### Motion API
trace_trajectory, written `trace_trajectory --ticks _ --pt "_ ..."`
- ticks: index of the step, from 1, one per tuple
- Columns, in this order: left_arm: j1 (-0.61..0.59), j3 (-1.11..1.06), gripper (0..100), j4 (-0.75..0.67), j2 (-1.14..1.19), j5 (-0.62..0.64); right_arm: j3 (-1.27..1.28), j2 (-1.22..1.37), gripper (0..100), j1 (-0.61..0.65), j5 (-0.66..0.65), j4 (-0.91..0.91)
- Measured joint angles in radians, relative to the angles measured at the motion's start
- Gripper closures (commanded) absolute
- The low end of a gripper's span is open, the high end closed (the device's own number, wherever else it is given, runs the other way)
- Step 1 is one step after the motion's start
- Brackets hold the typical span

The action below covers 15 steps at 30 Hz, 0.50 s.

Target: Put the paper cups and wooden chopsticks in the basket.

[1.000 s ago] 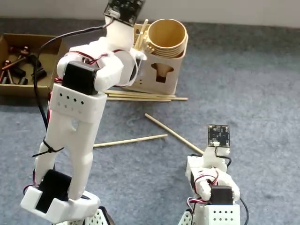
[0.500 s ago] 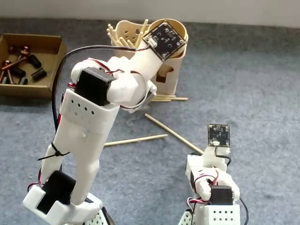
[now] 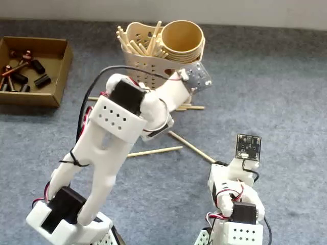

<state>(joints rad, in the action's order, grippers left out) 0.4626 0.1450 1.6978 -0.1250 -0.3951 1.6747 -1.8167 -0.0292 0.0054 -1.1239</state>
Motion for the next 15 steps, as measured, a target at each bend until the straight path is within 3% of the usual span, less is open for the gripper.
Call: trace_trajectory --ticks 15 --pt "0.038 -0.508 87 -0.420 0.003 -0.012 0.000 0.000 99.3 -0.003 0.000 0.000"
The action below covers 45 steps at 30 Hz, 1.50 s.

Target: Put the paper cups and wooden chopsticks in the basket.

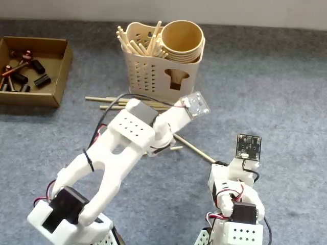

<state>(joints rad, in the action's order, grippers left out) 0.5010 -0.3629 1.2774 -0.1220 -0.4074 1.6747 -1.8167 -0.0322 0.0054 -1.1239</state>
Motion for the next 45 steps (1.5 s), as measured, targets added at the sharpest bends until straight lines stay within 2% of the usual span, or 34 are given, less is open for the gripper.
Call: trace_trajectory --ticks 20,24,28,31,33,36,45 --pt "0.006 -0.224 87 -0.288 0.018 -0.003 0.000 0.000 99.3 0.000 0.000 0.000" --pt "-0.055 -0.199 87 -0.295 0.115 -0.003 0.000 0.000 99.3 0.000 0.000 0.000" --pt "-0.068 -0.103 87 -0.295 0.267 -0.003 0.000 0.000 99.3 0.000 0.000 0.000" --pt "-0.068 -0.011 88 -0.241 0.342 -0.003 0.000 0.000 99.3 0.000 0.000 0.000" --pt "-0.068 0.038 92 -0.203 0.381 -0.003 0.000 0.000 99.3 0.000 0.000 0.000" --pt "-0.066 0.068 99 -0.186 0.407 -0.003 0.000 0.000 99.3 0.000 0.000 0.000" --pt "-0.064 0.075 99 -0.187 0.414 0.021 0.000 0.000 99.3 0.000 0.000 0.000"
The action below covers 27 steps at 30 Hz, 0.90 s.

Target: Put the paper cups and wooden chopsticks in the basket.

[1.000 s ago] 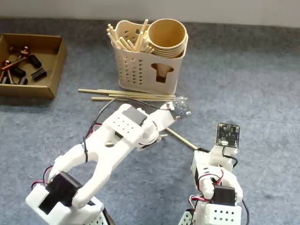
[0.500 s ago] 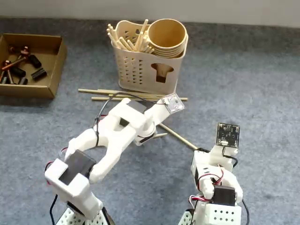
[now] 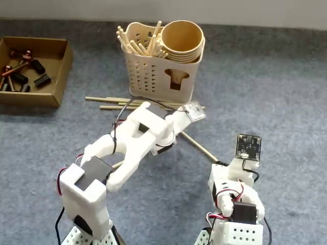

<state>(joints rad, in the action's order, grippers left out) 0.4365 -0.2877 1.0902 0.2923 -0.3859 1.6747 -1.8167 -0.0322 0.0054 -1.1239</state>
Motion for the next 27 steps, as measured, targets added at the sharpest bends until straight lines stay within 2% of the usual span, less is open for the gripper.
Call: trace_trajectory --ticks 6,20,27 --pt "0.000 0.000 99 0.031 -0.025 0.011 0.000 0.000 99.3 0.000 0.000 0.000" --pt "-0.002 -0.138 99 0.051 -0.338 0.014 0.000 0.000 99.3 0.000 0.000 0.000" --pt "-0.002 -0.140 99 0.052 -0.437 0.075 0.000 0.000 99.3 0.000 0.000 0.000"
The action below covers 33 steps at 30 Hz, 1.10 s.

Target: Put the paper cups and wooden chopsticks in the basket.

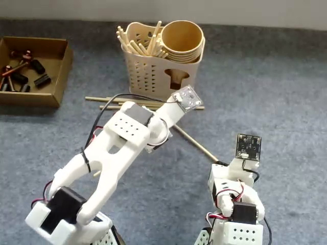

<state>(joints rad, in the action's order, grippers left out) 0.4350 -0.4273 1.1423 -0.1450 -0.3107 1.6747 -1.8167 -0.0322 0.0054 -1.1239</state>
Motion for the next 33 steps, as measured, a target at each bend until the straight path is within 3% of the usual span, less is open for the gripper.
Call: trace_trajectory --ticks 13,23,33 --pt "0.000 -0.003 99 -0.015 -0.235 0.025 0.000 0.000 99.3 0.000 0.000 0.000" --pt "0.000 -0.003 99 -0.117 -0.427 0.157 0.000 0.000 99.3 0.000 0.000 0.000" --pt "-0.028 -0.003 99 -0.247 -0.611 0.167 0.000 0.000 99.3 0.000 0.000 0.000"
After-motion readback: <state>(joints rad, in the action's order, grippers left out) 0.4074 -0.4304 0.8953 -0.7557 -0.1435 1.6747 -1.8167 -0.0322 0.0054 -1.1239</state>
